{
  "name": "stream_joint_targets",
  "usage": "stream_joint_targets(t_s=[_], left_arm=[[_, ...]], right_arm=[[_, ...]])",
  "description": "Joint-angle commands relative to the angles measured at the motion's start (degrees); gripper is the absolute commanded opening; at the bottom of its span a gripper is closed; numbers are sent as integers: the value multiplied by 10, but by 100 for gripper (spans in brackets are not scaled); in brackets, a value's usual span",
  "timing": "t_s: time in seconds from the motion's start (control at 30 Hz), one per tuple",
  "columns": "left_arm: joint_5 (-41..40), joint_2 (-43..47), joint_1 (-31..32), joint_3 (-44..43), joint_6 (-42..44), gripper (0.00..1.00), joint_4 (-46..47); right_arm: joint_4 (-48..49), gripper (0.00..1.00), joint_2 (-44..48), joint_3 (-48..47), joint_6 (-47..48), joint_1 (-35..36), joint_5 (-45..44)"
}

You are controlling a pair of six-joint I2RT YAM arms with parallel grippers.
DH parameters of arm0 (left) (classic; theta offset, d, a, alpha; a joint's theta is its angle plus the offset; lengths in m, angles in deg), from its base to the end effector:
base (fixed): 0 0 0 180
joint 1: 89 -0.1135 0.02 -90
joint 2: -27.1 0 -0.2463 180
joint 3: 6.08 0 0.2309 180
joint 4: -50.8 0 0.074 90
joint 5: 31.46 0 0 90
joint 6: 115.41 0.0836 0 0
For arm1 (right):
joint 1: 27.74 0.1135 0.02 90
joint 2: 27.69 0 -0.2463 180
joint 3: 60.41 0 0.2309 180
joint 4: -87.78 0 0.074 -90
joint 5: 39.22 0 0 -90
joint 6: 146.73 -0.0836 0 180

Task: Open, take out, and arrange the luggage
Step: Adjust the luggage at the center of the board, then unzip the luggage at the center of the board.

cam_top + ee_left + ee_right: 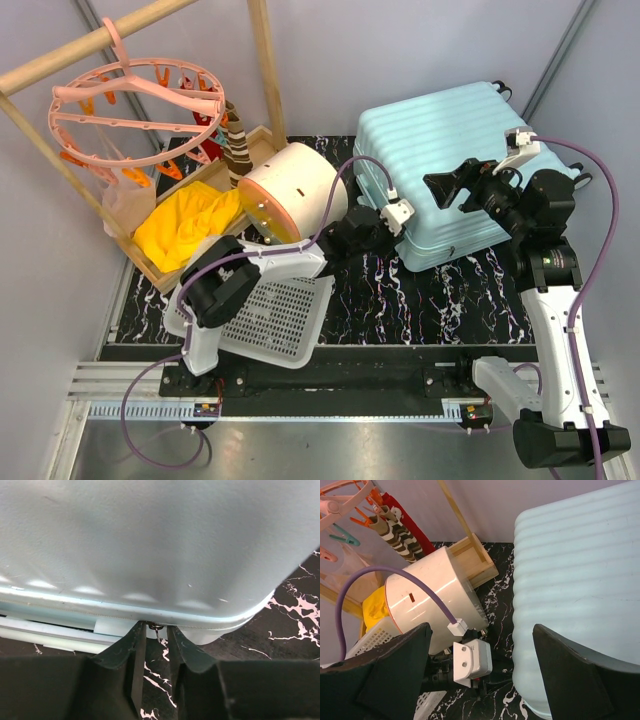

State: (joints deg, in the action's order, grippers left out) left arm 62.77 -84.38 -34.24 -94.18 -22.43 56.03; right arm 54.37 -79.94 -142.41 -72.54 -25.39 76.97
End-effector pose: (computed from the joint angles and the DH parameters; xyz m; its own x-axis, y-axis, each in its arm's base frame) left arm 0.2671 -0.3888 0.2020 -0.1350 0.2810 -0.9502 0.8631 0.5043 0.0265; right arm 0.2167 0.0458 0.4133 -0.1913 0.2368 -0.9525 -0.4415 0.8460 0.2990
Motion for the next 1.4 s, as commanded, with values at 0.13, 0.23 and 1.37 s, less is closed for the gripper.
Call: stream_joint_targets(t_s=[0.13, 0.23, 1.37], left_arm=[[0, -6, -3, -21, -18, 17, 44], [-20, -2, -4, -21, -27, 7, 48], [-200, 47, -63, -70, -94, 0, -22]], right_arm=[[15, 93, 8, -17, 22, 0, -5], [16, 93, 5, -17, 21, -1, -5], [28, 95, -7, -11, 15, -1, -10]])
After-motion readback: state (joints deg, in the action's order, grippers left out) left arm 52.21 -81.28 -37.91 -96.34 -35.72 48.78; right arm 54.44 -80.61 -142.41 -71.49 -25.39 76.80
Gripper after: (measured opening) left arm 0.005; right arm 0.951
